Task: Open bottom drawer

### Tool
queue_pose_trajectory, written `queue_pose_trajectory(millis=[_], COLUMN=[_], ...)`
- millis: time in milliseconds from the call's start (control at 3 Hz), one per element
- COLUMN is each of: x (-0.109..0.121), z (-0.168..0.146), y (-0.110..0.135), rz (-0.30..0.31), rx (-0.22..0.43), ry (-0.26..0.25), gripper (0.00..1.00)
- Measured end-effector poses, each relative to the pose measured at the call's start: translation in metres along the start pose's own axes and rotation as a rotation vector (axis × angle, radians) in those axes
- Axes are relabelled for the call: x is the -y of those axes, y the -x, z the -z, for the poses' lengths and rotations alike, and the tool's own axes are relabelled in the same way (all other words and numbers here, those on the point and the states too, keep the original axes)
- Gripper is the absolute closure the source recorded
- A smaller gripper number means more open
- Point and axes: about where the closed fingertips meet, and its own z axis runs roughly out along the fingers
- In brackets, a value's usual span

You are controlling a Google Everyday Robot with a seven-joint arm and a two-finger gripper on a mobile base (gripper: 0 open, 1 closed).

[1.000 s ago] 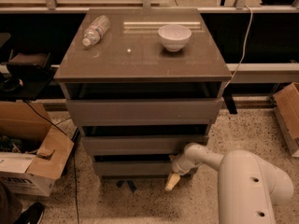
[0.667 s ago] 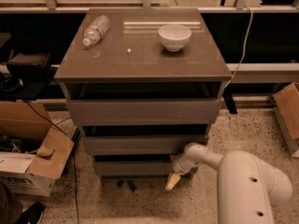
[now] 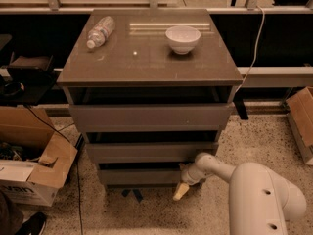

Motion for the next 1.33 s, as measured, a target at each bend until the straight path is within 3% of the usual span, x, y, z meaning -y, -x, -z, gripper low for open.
queue_pose_trajectory(millis=[333,1333], x=[0.006,0.010], z=[-0.021,-0.018], y=[-0.010,-0.010], rz=[-0.036,-0.062], rx=[0.044,0.057], ry=[-0.009,-0.007], gripper=[0.04,0.73])
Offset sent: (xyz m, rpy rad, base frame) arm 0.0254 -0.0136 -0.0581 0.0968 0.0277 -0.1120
